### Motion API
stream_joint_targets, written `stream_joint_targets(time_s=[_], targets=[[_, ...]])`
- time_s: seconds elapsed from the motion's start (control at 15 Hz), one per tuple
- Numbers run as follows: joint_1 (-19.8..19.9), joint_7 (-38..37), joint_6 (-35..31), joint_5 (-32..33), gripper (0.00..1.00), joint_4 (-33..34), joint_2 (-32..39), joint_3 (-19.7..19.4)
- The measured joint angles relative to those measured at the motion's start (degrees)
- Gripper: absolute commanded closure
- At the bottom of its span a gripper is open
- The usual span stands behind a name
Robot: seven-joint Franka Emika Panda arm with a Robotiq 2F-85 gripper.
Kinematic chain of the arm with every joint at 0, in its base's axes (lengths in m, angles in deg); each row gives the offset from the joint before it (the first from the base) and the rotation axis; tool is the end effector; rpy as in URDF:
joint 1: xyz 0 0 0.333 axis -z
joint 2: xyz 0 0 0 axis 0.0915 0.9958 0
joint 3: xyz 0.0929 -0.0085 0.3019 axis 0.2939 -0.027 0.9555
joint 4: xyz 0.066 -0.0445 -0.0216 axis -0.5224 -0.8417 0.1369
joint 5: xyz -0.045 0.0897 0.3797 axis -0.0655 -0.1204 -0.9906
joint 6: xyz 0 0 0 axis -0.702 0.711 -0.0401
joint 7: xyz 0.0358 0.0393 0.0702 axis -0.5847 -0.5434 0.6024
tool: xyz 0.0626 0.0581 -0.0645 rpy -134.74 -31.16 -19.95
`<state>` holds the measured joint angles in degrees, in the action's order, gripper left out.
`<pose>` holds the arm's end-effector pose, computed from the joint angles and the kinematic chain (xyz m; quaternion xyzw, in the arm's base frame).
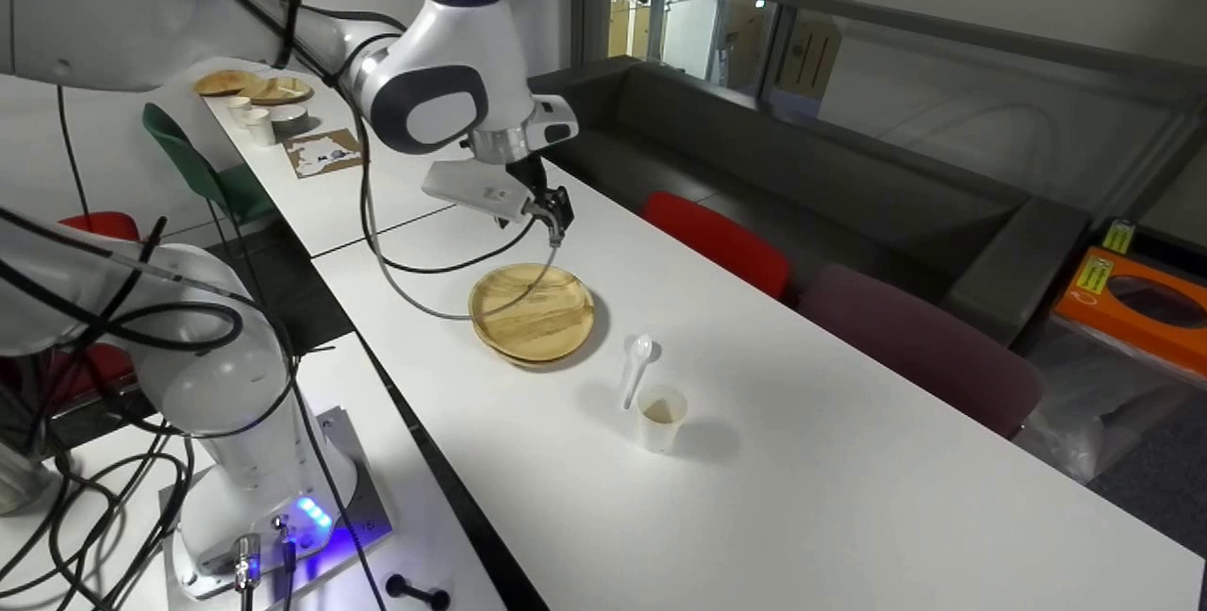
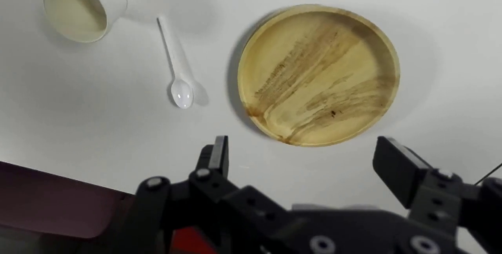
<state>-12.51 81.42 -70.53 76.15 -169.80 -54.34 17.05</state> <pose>0.3668 -0.0206 0.4486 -0.9641 -0.2306 -0.1291 0.0234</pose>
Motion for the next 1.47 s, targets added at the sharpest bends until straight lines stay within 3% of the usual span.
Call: stream_joint_targets(time_s=[0.27, 0.47, 0.67, 1.07, 1.27, 1.47], targets=[[-2.30, 17.99, 2.95, -5.47, 0.00, 6.49, 9.80, -9.66], [-2.27, 29.11, 10.49, -11.25, 0.00, 11.31, 16.13, -12.06], [-1.44, 31.05, 12.99, -12.56, 0.00, 13.81, 19.98, -10.99], [0.18, 31.03, 12.73, -12.58, 0.00, 14.24, 21.00, -8.90], [2.22, 30.33, 9.27, -12.95, 0.00, 14.50, 23.99, -6.18], [3.13, 30.29, 4.31, -16.95, 0.00, 16.44, 31.30, -4.76]])
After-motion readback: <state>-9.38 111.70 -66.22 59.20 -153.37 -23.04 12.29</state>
